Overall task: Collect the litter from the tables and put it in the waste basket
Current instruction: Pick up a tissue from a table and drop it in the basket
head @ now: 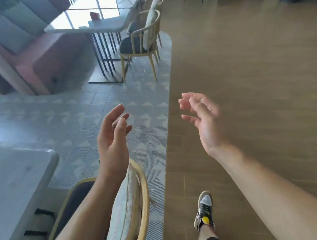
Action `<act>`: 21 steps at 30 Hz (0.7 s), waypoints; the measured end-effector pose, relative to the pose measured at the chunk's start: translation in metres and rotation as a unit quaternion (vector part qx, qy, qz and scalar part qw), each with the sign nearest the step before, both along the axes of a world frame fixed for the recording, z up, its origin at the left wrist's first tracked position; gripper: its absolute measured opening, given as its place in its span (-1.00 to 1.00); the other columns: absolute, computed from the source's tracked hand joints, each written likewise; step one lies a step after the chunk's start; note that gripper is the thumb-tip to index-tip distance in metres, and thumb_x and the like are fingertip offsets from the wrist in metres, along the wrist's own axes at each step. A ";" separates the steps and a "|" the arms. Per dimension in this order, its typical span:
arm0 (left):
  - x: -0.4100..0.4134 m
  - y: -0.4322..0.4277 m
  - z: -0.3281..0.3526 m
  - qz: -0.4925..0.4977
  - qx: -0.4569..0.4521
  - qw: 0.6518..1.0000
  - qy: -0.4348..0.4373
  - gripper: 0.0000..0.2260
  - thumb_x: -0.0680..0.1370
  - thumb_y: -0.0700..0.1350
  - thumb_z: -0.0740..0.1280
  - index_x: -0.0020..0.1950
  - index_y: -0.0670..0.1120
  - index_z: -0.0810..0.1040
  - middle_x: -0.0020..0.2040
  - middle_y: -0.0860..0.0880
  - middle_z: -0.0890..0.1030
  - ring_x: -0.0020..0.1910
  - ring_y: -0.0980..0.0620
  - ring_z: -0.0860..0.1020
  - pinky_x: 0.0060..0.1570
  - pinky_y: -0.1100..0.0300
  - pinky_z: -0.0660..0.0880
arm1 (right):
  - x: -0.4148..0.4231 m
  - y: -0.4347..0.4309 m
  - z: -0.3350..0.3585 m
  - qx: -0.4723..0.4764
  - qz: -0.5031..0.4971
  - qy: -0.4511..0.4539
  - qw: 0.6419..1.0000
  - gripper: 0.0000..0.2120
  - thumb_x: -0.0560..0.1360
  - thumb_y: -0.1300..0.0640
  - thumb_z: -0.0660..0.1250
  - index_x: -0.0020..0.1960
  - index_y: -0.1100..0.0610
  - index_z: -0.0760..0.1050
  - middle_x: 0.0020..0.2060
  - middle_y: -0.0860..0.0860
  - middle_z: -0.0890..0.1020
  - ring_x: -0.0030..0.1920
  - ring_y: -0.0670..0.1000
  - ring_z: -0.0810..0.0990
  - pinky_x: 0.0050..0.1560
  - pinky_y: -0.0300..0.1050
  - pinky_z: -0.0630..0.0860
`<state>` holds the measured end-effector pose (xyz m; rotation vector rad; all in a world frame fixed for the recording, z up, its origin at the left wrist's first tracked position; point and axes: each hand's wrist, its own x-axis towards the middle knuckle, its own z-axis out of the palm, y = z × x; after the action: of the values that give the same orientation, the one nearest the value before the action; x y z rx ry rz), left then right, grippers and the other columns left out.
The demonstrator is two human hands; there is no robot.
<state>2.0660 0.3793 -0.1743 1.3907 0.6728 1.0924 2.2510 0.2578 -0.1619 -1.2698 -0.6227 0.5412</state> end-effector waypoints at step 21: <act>0.180 0.242 0.004 0.273 0.008 0.962 -0.024 -0.68 0.67 -0.01 0.25 0.40 -0.01 0.58 0.34 0.08 0.64 0.39 0.02 0.59 0.29 0.03 0.58 | 0.227 0.345 0.030 -0.014 0.260 -0.043 0.965 -0.80 0.61 -0.06 0.30 0.14 -0.09 0.66 0.06 -0.09 0.72 0.19 0.00 0.66 0.33 0.18 0.58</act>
<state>2.2460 0.6212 -0.1699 1.2128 1.0507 1.5585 2.4775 0.6027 -0.1317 -1.1567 -1.0360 0.9324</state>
